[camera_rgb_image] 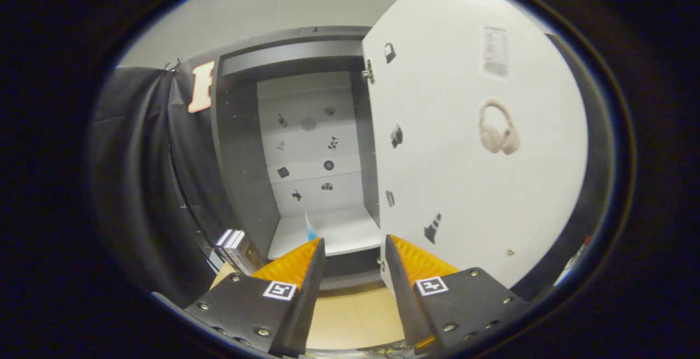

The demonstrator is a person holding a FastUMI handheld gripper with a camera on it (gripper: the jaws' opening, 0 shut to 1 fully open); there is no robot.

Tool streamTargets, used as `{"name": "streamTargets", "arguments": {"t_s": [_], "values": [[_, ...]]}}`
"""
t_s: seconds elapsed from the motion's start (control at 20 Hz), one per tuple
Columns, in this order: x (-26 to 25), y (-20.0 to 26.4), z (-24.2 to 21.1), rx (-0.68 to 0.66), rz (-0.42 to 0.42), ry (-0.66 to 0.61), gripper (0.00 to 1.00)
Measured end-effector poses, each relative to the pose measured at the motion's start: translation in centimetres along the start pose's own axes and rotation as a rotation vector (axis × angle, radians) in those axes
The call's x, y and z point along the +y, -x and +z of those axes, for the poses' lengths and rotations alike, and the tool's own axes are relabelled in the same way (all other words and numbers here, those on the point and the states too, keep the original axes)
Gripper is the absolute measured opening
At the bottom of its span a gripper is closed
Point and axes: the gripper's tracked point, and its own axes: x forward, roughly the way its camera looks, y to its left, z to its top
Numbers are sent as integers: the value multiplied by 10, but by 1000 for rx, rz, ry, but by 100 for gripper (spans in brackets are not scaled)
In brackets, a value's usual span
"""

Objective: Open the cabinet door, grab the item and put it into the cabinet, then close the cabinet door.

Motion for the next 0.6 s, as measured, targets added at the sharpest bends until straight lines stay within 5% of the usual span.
{"name": "streamTargets", "arguments": {"t_s": [0.6], "values": [[-116, 76, -13, -10, -268, -39, 77]]}}
